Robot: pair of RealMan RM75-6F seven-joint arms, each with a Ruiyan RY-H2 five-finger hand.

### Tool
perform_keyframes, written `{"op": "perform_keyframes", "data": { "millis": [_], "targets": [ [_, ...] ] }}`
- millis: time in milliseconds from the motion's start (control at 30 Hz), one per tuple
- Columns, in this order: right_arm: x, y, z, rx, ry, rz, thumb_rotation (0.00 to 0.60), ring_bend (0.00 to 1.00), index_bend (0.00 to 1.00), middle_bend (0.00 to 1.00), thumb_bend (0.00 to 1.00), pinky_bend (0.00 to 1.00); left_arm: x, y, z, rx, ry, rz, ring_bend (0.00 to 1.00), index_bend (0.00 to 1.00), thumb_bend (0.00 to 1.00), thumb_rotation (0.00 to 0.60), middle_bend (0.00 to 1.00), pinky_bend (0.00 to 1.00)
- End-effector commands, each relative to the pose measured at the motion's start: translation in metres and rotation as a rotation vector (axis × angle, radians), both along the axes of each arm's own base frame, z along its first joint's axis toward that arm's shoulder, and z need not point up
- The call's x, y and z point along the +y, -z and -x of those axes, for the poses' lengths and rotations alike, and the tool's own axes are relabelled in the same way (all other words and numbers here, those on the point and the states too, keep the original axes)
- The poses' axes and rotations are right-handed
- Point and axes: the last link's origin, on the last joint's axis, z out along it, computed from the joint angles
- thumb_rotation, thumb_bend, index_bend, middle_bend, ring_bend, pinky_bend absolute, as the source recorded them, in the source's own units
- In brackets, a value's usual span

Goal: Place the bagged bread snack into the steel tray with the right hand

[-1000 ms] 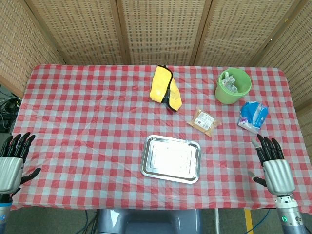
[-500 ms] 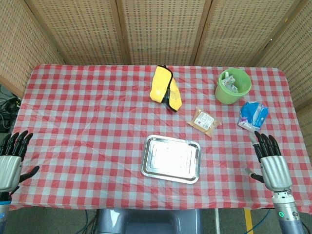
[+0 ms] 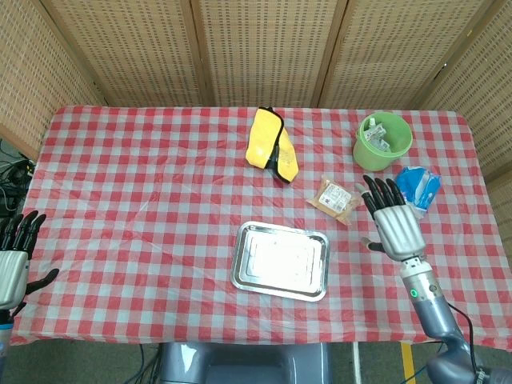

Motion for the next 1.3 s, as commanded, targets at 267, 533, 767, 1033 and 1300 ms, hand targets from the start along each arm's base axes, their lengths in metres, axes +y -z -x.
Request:
{"op": "perform_keyframes", "data": {
  "millis": [267, 533, 767, 1033, 1300],
  "targets": [
    [-0.059, 0.041, -0.036, 0.008, 0.071, -0.117, 0.6, 0.0, 0.07, 0.0, 0.06, 0.0, 0.004, -0.004, 0.003, -0.012, -0.006, -0.007, 0.0, 0.0, 0.14, 0.6, 0.0, 0.0],
    [-0.08, 0.063, -0.038, 0.024, 0.151, -0.208, 0.6, 0.0, 0.07, 0.0, 0.06, 0.0, 0.004, -0.003, 0.003, -0.013, -0.007, 0.0, 0.0, 0.0, 0.14, 0.6, 0.0, 0.0],
    [-0.095, 0.074, -0.031, 0.042, 0.217, -0.24, 0.6, 0.0, 0.1, 0.0, 0.06, 0.0, 0.005, -0.003, 0.004, -0.016, -0.011, 0.002, 0.0, 0.0, 0.14, 0.6, 0.0, 0.0],
    [-0.107, 0.081, -0.018, 0.047, 0.262, -0.253, 0.6, 0.0, 0.11, 0.0, 0.06, 0.0, 0.006, -0.004, 0.004, -0.021, -0.005, -0.007, 0.0, 0.0, 0.14, 0.6, 0.0, 0.0],
    [-0.117, 0.092, -0.001, 0.089, 0.321, -0.289, 0.6, 0.0, 0.06, 0.0, 0.06, 0.0, 0.007, -0.002, 0.005, -0.02, -0.01, 0.001, 0.0, 0.0, 0.14, 0.6, 0.0, 0.0]
  ]
}}
